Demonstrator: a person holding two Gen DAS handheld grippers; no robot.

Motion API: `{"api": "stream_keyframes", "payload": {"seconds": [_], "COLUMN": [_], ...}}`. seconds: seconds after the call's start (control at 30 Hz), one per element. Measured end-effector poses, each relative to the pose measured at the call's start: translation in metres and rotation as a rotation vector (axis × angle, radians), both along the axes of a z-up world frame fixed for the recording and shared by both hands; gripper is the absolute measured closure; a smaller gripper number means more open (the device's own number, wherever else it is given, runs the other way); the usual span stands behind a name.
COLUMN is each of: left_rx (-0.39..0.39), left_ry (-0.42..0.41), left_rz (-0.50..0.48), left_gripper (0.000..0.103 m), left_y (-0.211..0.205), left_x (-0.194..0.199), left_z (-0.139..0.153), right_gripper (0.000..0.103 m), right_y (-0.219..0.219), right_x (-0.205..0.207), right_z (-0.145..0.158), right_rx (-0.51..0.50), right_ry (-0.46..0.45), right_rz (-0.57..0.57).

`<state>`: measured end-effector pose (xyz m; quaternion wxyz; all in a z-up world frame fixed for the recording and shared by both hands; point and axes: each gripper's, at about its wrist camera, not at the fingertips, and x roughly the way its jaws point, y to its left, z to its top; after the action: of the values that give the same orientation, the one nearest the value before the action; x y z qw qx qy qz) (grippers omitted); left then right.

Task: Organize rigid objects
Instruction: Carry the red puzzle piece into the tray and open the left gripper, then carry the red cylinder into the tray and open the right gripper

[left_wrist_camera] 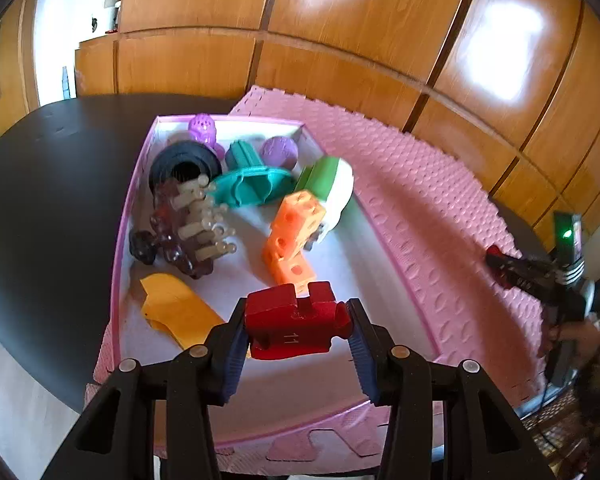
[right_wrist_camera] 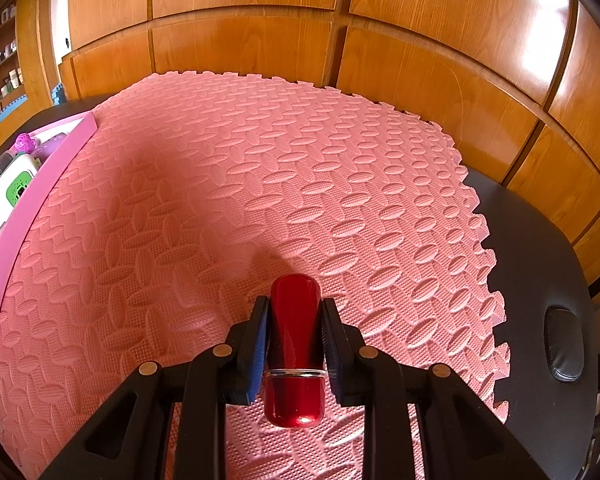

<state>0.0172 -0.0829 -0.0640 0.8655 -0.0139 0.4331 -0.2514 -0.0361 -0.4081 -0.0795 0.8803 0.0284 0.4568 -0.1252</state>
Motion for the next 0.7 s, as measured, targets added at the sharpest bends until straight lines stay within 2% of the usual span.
{"api": "stream_keyframes", "payload": {"seconds": [0.17, 0.33, 0.47, 0.7], "left_rx": [0.036, 0.043, 0.043, 0.049], "left_ry": [-0.016, -0.026, -0.024, -0.103], "left_rz": [-0.001, -0.005, 0.007, 0.068], "left_gripper": [0.056, 0.05, 0.05, 0.044], "left_y": [-0.003, -0.003, -0.002, 0.003], "left_x": [0.001, 0.001, 0.001, -0.003], "left_z": [-0.006, -0.007, -0.005, 0.02], "right_gripper": [0.079, 0.079, 0.079, 0.079], "right_y": [0.0, 0.001, 0.001, 0.002], "right_x": [0.0, 0.0, 0.0, 0.0], "right_z": [0.0, 0.0, 0.0, 0.0], "right_rx": [-0.001, -0.004, -0.005, -0.019], "right_ry": [0.0, 0.001, 0.002, 0.005], "right_rz": [-0.003, -0.004, -0.004, 0.0]}}
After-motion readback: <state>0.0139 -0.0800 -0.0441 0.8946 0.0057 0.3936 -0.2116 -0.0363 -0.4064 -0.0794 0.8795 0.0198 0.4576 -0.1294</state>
